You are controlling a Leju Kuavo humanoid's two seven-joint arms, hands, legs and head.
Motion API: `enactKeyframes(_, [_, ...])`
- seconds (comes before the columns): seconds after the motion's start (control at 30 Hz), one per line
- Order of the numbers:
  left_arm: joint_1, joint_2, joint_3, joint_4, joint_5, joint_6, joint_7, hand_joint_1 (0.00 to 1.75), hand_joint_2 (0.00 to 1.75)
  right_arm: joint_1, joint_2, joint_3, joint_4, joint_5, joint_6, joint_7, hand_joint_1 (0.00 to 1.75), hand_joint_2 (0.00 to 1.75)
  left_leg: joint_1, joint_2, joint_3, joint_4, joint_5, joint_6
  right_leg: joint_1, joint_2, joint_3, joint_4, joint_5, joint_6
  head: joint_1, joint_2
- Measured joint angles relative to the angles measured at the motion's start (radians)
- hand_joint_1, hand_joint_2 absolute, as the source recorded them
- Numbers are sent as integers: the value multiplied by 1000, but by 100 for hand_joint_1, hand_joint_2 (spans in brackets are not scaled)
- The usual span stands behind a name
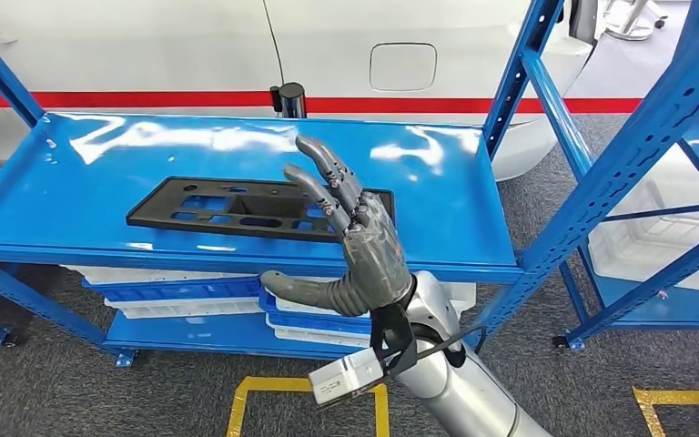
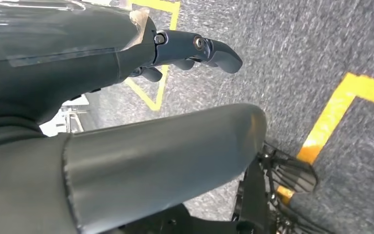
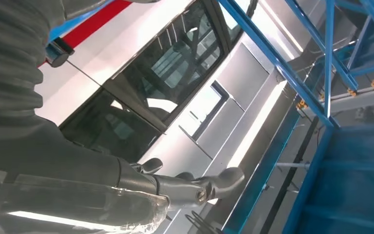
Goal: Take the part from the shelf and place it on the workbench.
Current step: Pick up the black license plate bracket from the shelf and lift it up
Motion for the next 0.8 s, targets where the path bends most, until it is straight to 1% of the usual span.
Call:
enactKeyframes(0.03, [-1, -1, 0, 0, 0, 0, 0, 0, 0, -2, 3, 0, 0, 0, 0, 0, 0, 175, 1, 1, -13, 36, 10, -4, -5, 1, 13, -5, -6, -9, 0, 0])
enactKeyframes(0.07, [-3, -2, 0, 0, -1, -1, 0, 0, 0, -5, 7, 0, 0, 1, 1, 0, 0, 175, 4, 3, -44, 86, 16, -10, -8, 1, 28, -10, -13, -17, 0, 0])
enactKeyframes(0.1, [-4, -2, -1, 0, -1, -1, 0, 0, 0, -5, 10, 1, 1, 1, 2, 0, 0, 175, 8, 4, -88, 147, 12, -18, -13, 2, 41, -13, -21, -22, -1, 0])
enactKeyframes(0.13, [-4, -2, -1, 0, -3, -1, 0, 0, 0, -5, 11, 2, 2, 1, 2, 0, 0, 175, 12, 5, -136, 204, -6, -25, -15, 3, 52, -15, -31, -26, -2, 0])
enactKeyframes(0.17, [-3, -2, -1, 0, -4, -1, 0, 0, 0, -4, 12, 3, 3, 2, 3, 0, 0, 175, 18, 6, -182, 245, -36, -34, -17, 4, 62, -15, -41, -26, -3, 0])
enactKeyframes(0.2, [-2, 0, -1, 0, -6, -2, 0, 0, 0, -2, 13, 4, 4, 2, 4, 0, 0, 175, 24, 7, -219, 264, -69, -41, -20, 6, 74, -15, -53, -23, -3, 0])
enactKeyframes(0.23, [-1, 0, -1, 0, -8, -2, 0, 0, 0, 0, 13, 6, 6, 3, 5, 0, 0, 175, 29, 8, -244, 258, -89, -48, -23, 8, 89, -15, -65, -19, -3, 0])
enactKeyframes(0.27, [-1, 0, -1, 0, -10, -3, 0, 0, 0, 0, 13, 8, 8, 4, 6, 0, 0, 175, 35, 10, -257, 229, -84, -55, -27, 10, 105, -15, -78, -14, -3, 0])
enactKeyframes(0.3, [-1, 1, -1, 0, -11, -3, 0, 0, 0, 1, 15, 11, 10, 6, 7, 1, 0, 175, 40, 14, -260, 179, -46, -61, -31, 10, 123, -15, -92, -8, -3, 0])
enactKeyframes(0.33, [-1, 1, -1, 0, -12, -2, 0, 0, 0, 0, 16, 14, 13, 9, 9, 2, 0, 175, 45, 19, -257, 117, 23, -65, -32, 10, 137, -15, -105, -1, -3, 0])
enactKeyframes(0.37, [-1, 1, -1, 0, -13, 2, -1, 0, 0, 1, 18, 17, 16, 11, 13, 5, 0, 175, 47, 27, -254, 64, 94, -66, -31, 11, 149, -14, -118, 6, -5, 0])
enactKeyframes(0.4, [-1, 1, -1, 1, -14, 7, -2, 0, 0, 0, 19, 20, 18, 14, 16, 7, 0, 175, 47, 33, -249, 29, 152, -64, -28, 11, 155, -13, -129, 14, -6, 0])
enactKeyframes(0.43, [-3, 0, -1, 1, -14, 14, -2, 0, 0, 1, 20, 23, 20, 16, 20, 10, 0, 175, 45, 37, -248, 13, 186, -59, -24, 12, 158, -15, -137, 21, -6, 0])
enactKeyframes(0.5, [-8, 0, 0, 1, -14, 25, -1, 0, 0, 0, 24, 29, 24, 20, 26, 14, 0, 175, 40, 35, -240, 11, 193, -45, -23, 10, 166, -25, -149, 35, -4, 0])
enactKeyframes(0.53, [-11, -1, 0, 0, -14, 28, 0, 0, 0, 0, 25, 32, 25, 23, 31, 16, 0, 175, 39, 33, -236, 7, 191, -37, -24, 7, 169, -21, -156, 40, -3, 0])
enactKeyframes(0.57, [-14, -1, 0, -1, -14, 31, 0, 0, 0, -1, 26, 35, 27, 26, 36, 17, 0, 175, 39, 31, -230, 3, 188, -29, -25, 4, 161, 2, -168, 41, -2, 0])
enactKeyframes(0.6, [-16, -1, 0, -1, -14, 33, 0, 0, 0, -1, 26, 40, 30, 30, 43, 20, 0, 175, 39, 30, -224, -1, 184, -21, -27, 1, 139, 49, -187, 39, -2, 0])
enactKeyframes(0.63, [-17, 0, 0, -1, -14, 35, 0, 0, 0, 0, 26, 45, 34, 36, 51, 24, 0, 175, 37, 29, -218, -2, 179, -15, -26, 0, 103, 114, -211, 35, -2, 0])
enactKeyframes(0.67, [-18, 1, 0, -1, -14, 36, 0, 0, 0, 1, 25, 51, 39, 43, 59, 29, 0, 175, 35, 28, -215, -2, 174, -9, -25, 0, 58, 186, -233, 32, -2, 0])
enactKeyframes(0.7, [-18, 1, 0, -1, -14, 36, 0, 0, 0, 2, 23, 58, 46, 49, 67, 35, 0, 175, 32, 27, -210, -2, 170, -5, -24, 0, 18, 242, -245, 32, -2, 0])
enactKeyframes(0.73, [-18, 1, 0, -1, -14, 37, 0, 0, 0, 4, 21, 64, 52, 56, 73, 40, 0, 175, 28, 25, -206, -2, 165, -3, -23, 0, -10, 266, -241, 35, -2, 0])
enactKeyframes(0.77, [-18, 1, 1, -1, -13, 37, 0, 0, 0, 6, 20, 71, 58, 61, 78, 44, 0, 175, 25, 22, -200, -2, 160, -2, -21, 0, -18, 250, -220, 41, -2, 0])
enactKeyframes(0.8, [-18, 1, 2, -1, -13, 37, 0, 0, 0, 8, 18, 76, 63, 64, 83, 46, 0, 175, 22, 19, -193, -2, 156, -2, -19, -1, -7, 198, -186, 45, -2, 0])
